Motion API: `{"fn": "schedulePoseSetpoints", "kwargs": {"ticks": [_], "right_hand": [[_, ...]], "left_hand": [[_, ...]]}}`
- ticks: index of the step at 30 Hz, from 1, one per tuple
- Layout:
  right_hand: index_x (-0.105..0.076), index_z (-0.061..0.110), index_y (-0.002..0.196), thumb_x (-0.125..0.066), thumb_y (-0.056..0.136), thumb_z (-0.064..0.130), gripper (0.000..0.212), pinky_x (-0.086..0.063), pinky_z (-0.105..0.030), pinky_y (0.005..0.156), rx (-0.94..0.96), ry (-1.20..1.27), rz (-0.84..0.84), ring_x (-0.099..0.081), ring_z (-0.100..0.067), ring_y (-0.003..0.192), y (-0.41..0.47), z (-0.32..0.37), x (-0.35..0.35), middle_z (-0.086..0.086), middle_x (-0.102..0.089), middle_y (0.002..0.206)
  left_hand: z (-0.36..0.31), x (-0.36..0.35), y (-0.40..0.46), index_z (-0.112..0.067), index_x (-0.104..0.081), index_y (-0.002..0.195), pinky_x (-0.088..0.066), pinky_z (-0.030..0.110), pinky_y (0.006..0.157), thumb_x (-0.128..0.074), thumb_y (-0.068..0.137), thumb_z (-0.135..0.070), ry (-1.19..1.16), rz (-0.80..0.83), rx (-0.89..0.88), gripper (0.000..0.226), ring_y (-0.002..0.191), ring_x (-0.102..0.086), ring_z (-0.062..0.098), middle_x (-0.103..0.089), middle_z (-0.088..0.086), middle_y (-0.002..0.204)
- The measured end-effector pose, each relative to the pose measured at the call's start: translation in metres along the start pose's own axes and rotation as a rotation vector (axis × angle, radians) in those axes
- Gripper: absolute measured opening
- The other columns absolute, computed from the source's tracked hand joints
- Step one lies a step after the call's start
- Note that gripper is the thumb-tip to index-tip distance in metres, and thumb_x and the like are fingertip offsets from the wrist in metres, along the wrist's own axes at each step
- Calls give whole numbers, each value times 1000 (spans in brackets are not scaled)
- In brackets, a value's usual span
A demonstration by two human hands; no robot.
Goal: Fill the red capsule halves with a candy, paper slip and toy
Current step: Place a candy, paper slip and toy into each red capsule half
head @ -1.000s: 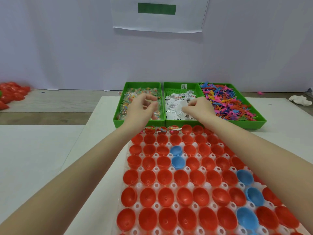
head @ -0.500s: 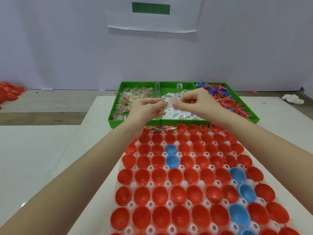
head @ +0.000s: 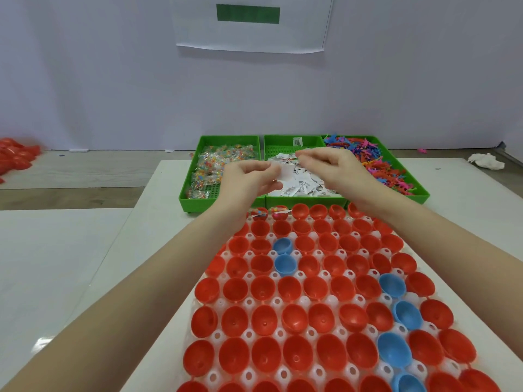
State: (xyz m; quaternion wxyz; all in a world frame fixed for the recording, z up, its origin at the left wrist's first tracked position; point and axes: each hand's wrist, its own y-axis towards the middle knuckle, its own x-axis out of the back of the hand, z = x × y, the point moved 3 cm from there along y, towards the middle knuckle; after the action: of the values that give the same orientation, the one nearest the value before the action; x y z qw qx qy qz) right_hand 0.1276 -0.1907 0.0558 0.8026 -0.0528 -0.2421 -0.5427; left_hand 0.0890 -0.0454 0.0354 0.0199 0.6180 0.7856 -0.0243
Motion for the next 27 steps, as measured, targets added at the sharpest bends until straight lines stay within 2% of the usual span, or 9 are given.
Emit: {"fn": "schedulePoseSetpoints", "kwargs": {"ticks": [2,4,7,11,16,20,22,24,27], "right_hand": [[-48,17,116,-39,95,8,25,-22,-14,41,-117,260,11,-27,-4,46,1,-1,0,4,-35,64],[-44,14,126,-38,91,-2,39,-25,-15,42,-121,312,2,-28,-6,48,-2,-1,2,0,-41,67],[-41,13,128,-49,90,-4,42,-40,-13,52,-46,334,14,-45,-3,49,-9,1,3,1,-63,79],[-52,11,120,-64,80,-2,43,-49,-12,66,22,243,-54,-65,-3,73,-12,3,9,3,-69,85],[-68,15,87,-64,80,-1,18,-48,-8,65,48,203,-52,-66,2,68,-19,8,5,6,-69,77],[-66,16,100,-58,86,2,21,-47,-6,66,6,222,-16,-66,1,65,-21,9,3,3,-68,81],[-63,12,107,-63,82,1,27,-49,-9,60,-2,242,-20,-65,-3,58,-22,9,4,3,-68,70],[-62,9,105,-72,74,2,34,-50,-14,54,-7,200,-64,-64,-6,52,-24,9,5,3,-68,60],[-65,5,96,-77,68,4,30,-50,-15,51,-8,108,-120,-63,-6,50,-24,10,7,-6,-67,65]], "left_hand": [[2,0,-1,-4,-61,83,-54,13,61,-64,83,-2,-113,-19,63,4,55,-65,9,-64,9,84],[3,-3,-3,-4,-60,83,-54,13,57,-64,83,0,-184,-26,103,6,52,-66,9,-64,9,84],[4,-8,-6,-2,-59,87,-52,13,55,-63,83,1,-249,-34,149,6,51,-65,9,-65,10,82],[5,-12,-10,1,-60,95,-53,13,55,-63,83,1,-294,-32,175,12,50,-65,9,-65,10,80],[3,-15,-14,5,-60,109,-55,14,62,-65,82,-2,-311,-41,160,28,55,-66,9,-67,9,84],[2,-15,-17,4,-61,110,-55,15,64,-66,82,-3,-313,-51,147,29,56,-66,10,-67,10,86],[2,-15,-18,3,-62,108,-56,16,64,-66,81,-3,-314,-44,146,27,59,-67,11,-68,10,87],[2,-15,-19,0,-65,102,-55,16,62,-66,81,-3,-305,-18,151,22,60,-68,12,-70,7,83],[1,-16,-20,-3,-68,92,-55,15,61,-64,83,-4,-291,66,153,10,63,-69,12,-71,4,76]]}}
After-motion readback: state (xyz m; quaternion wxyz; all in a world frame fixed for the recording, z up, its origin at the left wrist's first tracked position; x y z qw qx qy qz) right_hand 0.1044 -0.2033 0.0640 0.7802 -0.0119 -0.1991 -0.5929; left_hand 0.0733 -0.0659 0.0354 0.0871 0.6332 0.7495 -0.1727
